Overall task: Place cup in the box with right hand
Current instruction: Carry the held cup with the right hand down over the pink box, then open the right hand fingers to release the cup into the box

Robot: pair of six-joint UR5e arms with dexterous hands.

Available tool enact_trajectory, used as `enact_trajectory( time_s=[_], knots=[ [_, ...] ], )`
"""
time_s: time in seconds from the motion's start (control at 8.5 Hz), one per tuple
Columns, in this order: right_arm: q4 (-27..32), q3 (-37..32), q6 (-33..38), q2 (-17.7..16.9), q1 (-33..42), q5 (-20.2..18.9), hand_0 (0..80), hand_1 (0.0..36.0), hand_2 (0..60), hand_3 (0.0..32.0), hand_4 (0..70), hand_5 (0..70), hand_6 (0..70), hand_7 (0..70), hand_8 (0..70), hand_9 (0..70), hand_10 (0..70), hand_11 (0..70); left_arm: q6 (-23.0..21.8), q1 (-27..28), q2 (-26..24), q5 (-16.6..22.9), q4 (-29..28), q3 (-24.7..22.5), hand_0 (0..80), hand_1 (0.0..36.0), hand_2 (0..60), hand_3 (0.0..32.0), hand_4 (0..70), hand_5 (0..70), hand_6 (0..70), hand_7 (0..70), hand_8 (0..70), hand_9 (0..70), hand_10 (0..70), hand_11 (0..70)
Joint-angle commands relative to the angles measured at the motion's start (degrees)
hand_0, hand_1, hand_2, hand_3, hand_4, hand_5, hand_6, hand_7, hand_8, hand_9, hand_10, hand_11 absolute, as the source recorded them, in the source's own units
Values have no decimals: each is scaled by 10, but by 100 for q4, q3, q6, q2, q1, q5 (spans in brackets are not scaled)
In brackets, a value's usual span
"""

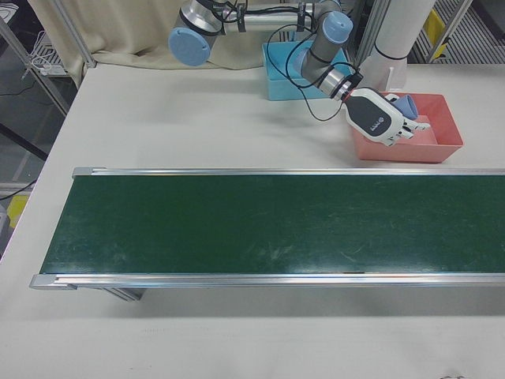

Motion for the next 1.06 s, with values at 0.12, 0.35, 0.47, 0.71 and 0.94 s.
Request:
enact_trajectory(
  time_s=[0.12, 0.35, 0.47, 0.71, 0.94],
  knots=[
    [26, -34, -11, -35, -63, -79, 631, 360, 511, 0, 0, 113, 53, 85, 17, 41, 20, 70, 0, -3, 0, 0, 9, 0, 0, 0, 0, 0, 0, 0, 0, 0, 0, 0, 0, 0],
    [26, -25, -10, -26, -63, -61, 534, 220, 0, 0, 0, 57, 1, 0, 0, 0, 0, 0, 0, 6, 0, 0, 0, 0, 0, 0, 0, 0, 0, 0, 0, 0, 0, 0, 0, 0],
    [26, -25, -2, -26, -63, -61, 508, 199, 0, 0, 0, 48, 0, 0, 0, 0, 0, 0, 0, -2, 0, 0, 0, 0, 0, 0, 0, 0, 0, 0, 0, 0, 0, 0, 0, 0],
    [26, -25, 16, -26, -63, -61, 505, 204, 22, 0, 0, 49, 0, 0, 0, 0, 0, 0, 0, -3, 0, 0, 0, 0, 0, 0, 0, 0, 0, 0, 0, 0, 0, 0, 0, 0],
    [26, 1, 77, -26, -63, -61, 505, 210, 47, 0, 0, 51, 0, 0, 0, 0, 0, 0, 0, -3, 0, 0, 0, 0, 0, 0, 0, 0, 0, 0, 0, 0, 0, 0, 0, 0]
  ],
)
